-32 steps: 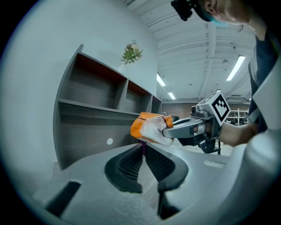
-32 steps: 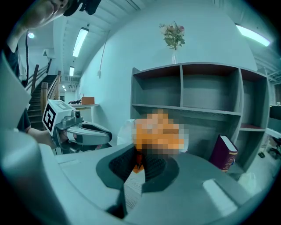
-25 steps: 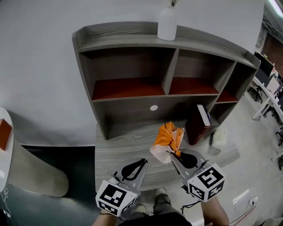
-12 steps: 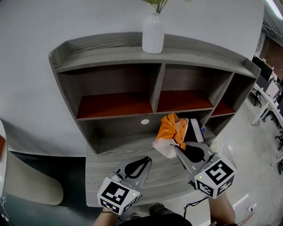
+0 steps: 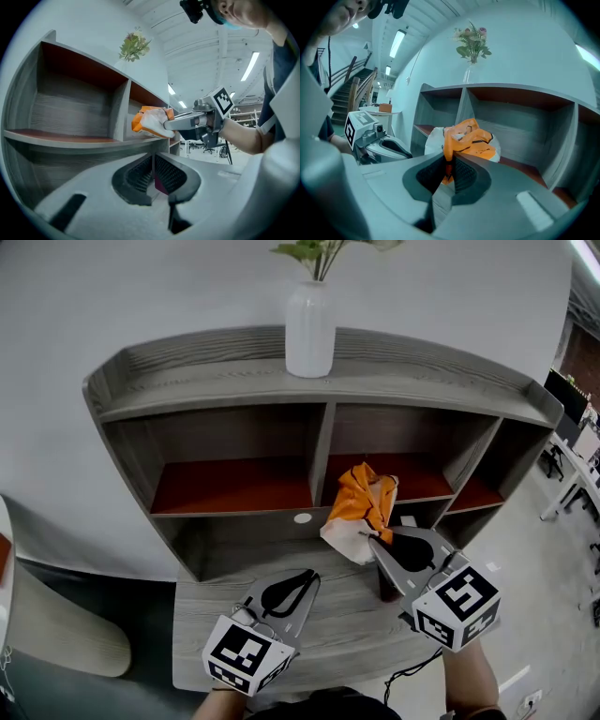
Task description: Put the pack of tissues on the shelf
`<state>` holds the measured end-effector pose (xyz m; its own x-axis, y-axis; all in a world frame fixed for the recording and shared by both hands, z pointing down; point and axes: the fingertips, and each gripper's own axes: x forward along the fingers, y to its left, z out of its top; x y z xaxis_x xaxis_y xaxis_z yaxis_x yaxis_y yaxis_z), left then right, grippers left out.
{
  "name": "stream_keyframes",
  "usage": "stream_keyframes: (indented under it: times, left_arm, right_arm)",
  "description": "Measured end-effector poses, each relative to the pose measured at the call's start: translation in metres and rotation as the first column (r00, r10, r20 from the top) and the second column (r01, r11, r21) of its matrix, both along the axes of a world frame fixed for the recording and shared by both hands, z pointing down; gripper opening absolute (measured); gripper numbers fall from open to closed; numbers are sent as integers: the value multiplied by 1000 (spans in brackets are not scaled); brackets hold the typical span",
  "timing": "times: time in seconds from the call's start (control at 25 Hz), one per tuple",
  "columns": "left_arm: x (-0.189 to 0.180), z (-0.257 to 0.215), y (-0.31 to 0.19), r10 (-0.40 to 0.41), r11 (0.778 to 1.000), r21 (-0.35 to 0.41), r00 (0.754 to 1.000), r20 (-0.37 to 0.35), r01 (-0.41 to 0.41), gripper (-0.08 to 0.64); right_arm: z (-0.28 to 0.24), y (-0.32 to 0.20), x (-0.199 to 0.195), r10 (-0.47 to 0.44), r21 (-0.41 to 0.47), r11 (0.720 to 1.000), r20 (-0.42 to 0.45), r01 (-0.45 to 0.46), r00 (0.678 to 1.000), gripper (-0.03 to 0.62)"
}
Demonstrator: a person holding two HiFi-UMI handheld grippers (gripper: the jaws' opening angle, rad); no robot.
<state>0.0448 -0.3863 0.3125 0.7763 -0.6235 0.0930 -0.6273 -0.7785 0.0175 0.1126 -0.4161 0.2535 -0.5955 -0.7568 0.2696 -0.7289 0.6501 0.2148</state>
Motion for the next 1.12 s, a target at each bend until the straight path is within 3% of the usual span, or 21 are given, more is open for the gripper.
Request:
stream_keyframes:
  times: [0.44,0.64,0.88,1.12]
  left_arm:
    - [-2,-1,-23,-96,995,2,995,13,96,11]
    - [-7,1,-28,-124,992,-10,992,1,124,11]
    - [-3,1,-30,-137,991,-7,991,-1,137,11]
    - [3,2,-31,-131,991,-14,991,2,131,11]
  right_arm:
    - [-7,-57,14,-35,24,999,-43,36,998,23]
    - [-5,-76,22,-1,43,999,-82,5,997,26]
    - [2,-92,29,48,34,998,-57,-46,997,38]
    - [2,-100,23,46,80,996,-6,-46,999,54]
